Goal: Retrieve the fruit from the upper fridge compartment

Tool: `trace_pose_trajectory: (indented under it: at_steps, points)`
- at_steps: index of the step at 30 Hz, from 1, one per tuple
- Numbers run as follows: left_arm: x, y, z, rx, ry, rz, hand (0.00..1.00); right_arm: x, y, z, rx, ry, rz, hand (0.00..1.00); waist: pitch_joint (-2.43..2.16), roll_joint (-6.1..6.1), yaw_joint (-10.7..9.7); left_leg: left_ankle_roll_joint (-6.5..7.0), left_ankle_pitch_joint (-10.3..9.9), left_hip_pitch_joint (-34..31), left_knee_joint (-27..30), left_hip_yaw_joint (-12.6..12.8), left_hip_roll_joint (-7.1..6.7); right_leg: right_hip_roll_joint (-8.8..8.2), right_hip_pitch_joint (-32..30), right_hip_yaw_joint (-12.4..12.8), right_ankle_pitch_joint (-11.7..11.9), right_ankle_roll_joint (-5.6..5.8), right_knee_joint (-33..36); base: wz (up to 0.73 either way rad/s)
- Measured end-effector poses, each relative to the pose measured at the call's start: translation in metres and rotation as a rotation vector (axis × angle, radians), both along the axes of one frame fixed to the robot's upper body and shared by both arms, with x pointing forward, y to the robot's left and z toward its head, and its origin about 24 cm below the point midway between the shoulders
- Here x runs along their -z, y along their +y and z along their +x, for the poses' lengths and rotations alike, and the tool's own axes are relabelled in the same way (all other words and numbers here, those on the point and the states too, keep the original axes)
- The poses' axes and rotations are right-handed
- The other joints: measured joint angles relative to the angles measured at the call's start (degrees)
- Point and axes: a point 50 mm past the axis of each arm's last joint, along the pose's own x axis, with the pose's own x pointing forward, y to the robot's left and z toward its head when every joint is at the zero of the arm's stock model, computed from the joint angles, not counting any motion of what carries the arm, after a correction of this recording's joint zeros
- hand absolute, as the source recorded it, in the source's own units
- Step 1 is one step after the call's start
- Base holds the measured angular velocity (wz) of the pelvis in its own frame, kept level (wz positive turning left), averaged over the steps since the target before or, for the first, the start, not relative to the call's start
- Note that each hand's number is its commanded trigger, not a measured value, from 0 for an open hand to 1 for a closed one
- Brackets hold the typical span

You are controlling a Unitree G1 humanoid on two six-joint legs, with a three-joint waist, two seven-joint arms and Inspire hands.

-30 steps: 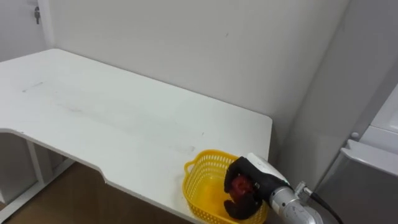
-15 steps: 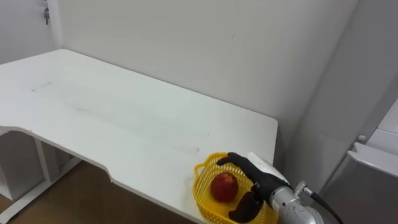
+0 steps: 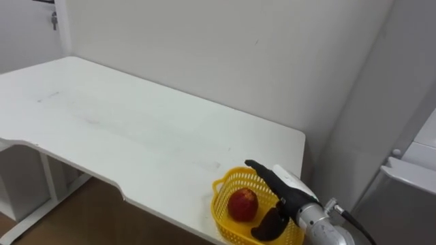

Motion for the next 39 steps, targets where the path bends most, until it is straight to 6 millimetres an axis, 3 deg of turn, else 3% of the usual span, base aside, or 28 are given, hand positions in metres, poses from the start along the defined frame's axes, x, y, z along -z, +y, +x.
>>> trace_pose_trajectory:
  at_steps: [4, 12, 15, 24, 30, 35, 39]
  points:
    - [0.0, 0.001, -0.001, -0.015, 0.007, 0.004, 0.0, -0.002, 0.001, 0.0, 0.0, -0.007, 0.011, 0.0, -0.57, 0.89, -0.1, 0.0, 0.0, 0.1, 0.0, -0.1, 0.0, 0.0, 0.1, -0.1, 0.0, 0.0, 0.0, 0.0]
    - [-0.001, 0.004, -0.002, -0.025, -0.01, 0.031, 0.0, -0.023, 0.009, 0.001, 0.021, -0.097, 0.179, 0.0, -0.66, 0.94, -1.4, 0.04, 0.0, 1.2, -0.3, -0.2, -0.04, -0.01, 1.2, 0.4, 0.0, 0.01, -0.1, 0.0]
    - [0.0, 0.004, -0.002, -0.025, -0.01, 0.033, 0.0, -0.036, 0.012, 0.001, 0.021, -0.168, 0.207, 0.0, -0.81, 0.66, -1.6, 0.06, 0.0, 1.2, -0.3, 0.1, -0.02, -0.03, 1.0, 0.5, 0.0, 0.01, 0.0, -0.05]
    - [0.0, 0.003, -0.009, -0.032, -0.014, 0.022, 0.0, -0.098, 0.017, -0.009, 0.008, -0.521, 0.296, 0.0, -0.5, 1.1, -3.3, 0.11, 0.1, 1.7, -0.6, 0.6, 0.0, 0.17, 1.1, 2.8, 0.0, 0.01, 0.0, -0.02]
    - [0.0, 0.003, -0.009, -0.048, -0.033, 0.021, 0.0, -0.127, 0.021, -0.027, -0.027, -0.699, 0.385, 0.0, -0.36, 1.82, -5.0, 0.11, 0.1, 1.8, -0.7, 0.7, -0.02, 0.17, 1.1, 3.1, 0.0, 0.01, 0.0, -0.01]
    - [0.003, -0.001, -0.015, -0.065, -0.024, 0.021, 0.0, -0.148, 0.021, -0.04, -0.026, -0.821, 0.442, 0.0, -0.94, 3.5, -5.9, 0.21, 0.1, 2.2, -1.1, 1.4, -0.01, 0.14, 1.0, 3.7, 0.0, 0.01, 0.0, -0.07]
    - [0.003, 0.0, -0.017, -0.073, -0.03, 0.018, 0.0, -0.166, 0.021, -0.052, -0.047, -0.945, 0.468, 0.0, -1.21, 4.08, -6.9, 0.22, 0.1, 2.5, -1.3, 1.6, 0.03, 0.18, 1.1, 3.9, 0.0, 0.01, 0.0, -0.02]
